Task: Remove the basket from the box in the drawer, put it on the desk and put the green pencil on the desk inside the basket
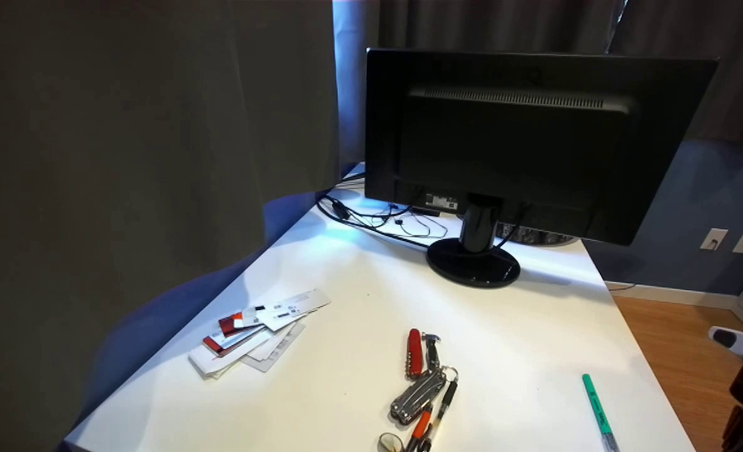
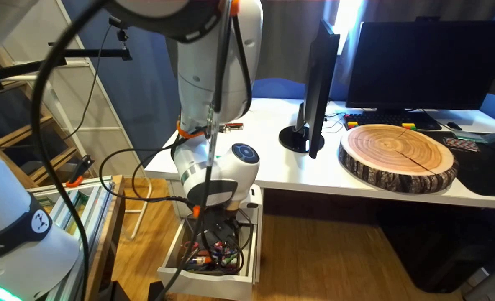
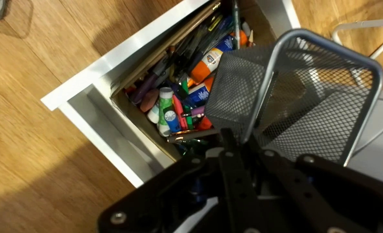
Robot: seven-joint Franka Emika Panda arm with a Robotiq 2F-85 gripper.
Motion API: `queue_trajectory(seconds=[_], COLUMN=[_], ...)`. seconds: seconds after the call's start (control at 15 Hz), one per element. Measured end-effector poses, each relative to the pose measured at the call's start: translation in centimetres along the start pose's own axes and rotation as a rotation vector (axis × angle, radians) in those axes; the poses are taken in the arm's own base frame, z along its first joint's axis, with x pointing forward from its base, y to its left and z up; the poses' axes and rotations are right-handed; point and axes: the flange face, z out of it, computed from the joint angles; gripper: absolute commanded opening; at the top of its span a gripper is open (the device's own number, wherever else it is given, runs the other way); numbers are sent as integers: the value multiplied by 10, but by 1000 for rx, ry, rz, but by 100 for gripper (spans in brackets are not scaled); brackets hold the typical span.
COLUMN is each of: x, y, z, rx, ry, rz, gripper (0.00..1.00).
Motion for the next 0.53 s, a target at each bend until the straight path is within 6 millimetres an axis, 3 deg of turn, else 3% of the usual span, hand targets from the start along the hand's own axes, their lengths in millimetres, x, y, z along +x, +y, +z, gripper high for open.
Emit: queue_trajectory(seconds=[0.53], x=[8], y=[-50], z=[-115], rx=[-49], ry=[46], rz=[-28], gripper=[2])
